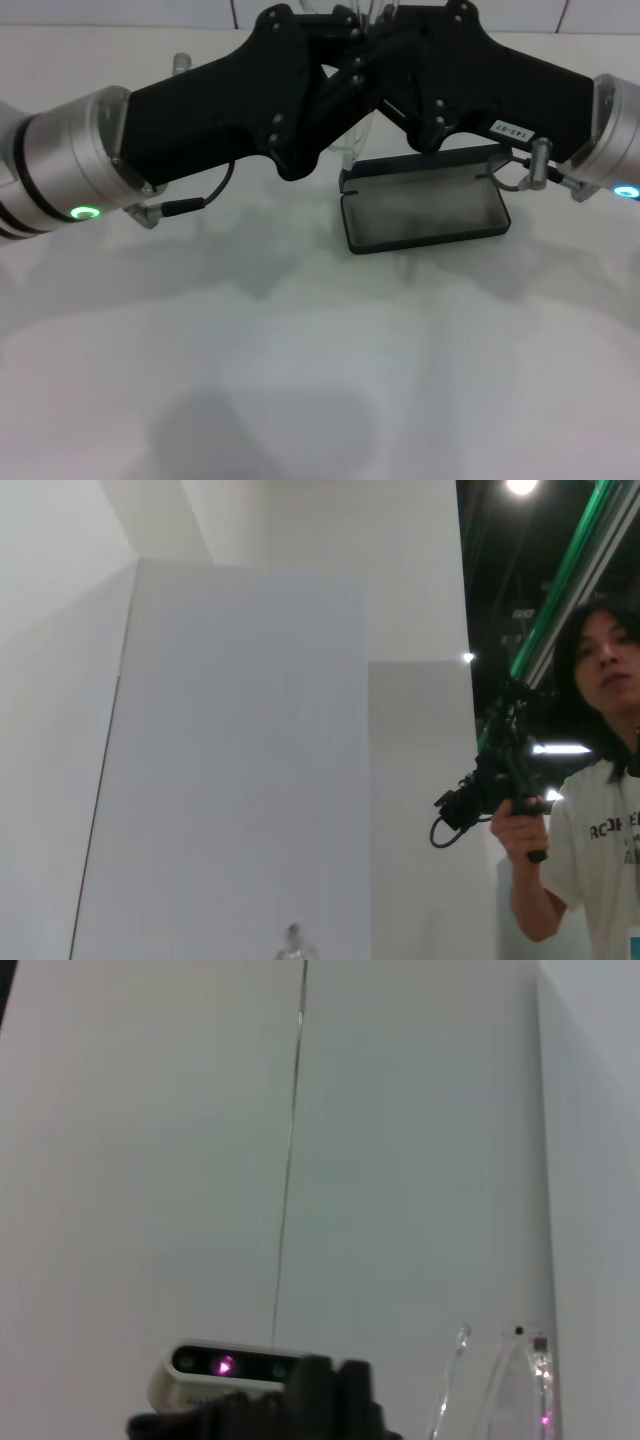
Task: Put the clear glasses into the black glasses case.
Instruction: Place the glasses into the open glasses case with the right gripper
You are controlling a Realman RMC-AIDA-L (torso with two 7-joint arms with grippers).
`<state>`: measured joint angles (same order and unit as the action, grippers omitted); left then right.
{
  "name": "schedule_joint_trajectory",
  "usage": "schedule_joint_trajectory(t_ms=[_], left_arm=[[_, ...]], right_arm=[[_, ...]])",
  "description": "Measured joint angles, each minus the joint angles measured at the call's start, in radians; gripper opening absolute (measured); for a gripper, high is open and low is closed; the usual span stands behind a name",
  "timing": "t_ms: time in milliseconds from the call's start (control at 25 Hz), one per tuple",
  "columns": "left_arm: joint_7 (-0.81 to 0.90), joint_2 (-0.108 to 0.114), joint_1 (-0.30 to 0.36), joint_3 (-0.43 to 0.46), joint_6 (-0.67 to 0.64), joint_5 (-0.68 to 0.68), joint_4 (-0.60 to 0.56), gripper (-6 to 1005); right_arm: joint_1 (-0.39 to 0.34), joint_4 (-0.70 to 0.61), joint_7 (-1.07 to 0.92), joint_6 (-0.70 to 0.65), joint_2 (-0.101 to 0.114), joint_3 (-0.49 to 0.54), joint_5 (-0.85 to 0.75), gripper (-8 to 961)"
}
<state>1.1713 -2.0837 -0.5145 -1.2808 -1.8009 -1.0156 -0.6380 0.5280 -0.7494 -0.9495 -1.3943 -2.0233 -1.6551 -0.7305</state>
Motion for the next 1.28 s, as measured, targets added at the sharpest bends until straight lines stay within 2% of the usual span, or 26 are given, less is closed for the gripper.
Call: schedule_joint_trajectory(t_ms=[200,320,440,560,680,800,920,1040,1280], left_arm=[[0.012,0.025,0.019,0.046,-0.060,-0.001,-0.003,50],[0.035,0.054,0.051,0.113,-0.108,-0.003,-0.004,50],[0.081,0.097,0.091,0.176,-0.133,-0.002,-0.012,50],[0.109,0.126,0.130,0.226,-0.149,0.002,-0.016,51],[0.112,0.128,0.156,0.269,-0.162,0.002,-0.016,51],[0.103,0.120,0.173,0.287,-0.164,0.004,-0.016,51],[0.099,0.112,0.178,0.292,-0.164,-0.002,-0.016,51],[0.098,0.105,0.179,0.293,-0.164,-0.002,-0.016,51],[0.091,0.094,0.170,0.294,-0.164,-0.003,-0.008,51]], right_arm=[[-0.019,-0.018,-0.022,0.017,0.014,0.027,-0.043,118],[-0.067,-0.119,-0.123,0.027,0.028,0.082,-0.191,118],[-0.137,-0.360,-0.355,0.044,0.043,0.147,-0.494,118],[-0.188,-0.682,-0.656,0.055,0.029,0.171,-0.853,118],[-0.198,-0.952,-0.923,0.033,0.008,0.129,-1.203,118],[-0.160,-1.099,-1.104,0.007,0.005,0.024,-1.453,118],[-0.097,-1.140,-1.205,-0.012,-0.001,-0.071,-1.660,118],[-0.025,-1.126,-1.266,-0.027,-0.002,-0.161,-1.818,118],[0.064,-1.040,-1.276,-0.012,-0.003,-0.269,-1.966,118]])
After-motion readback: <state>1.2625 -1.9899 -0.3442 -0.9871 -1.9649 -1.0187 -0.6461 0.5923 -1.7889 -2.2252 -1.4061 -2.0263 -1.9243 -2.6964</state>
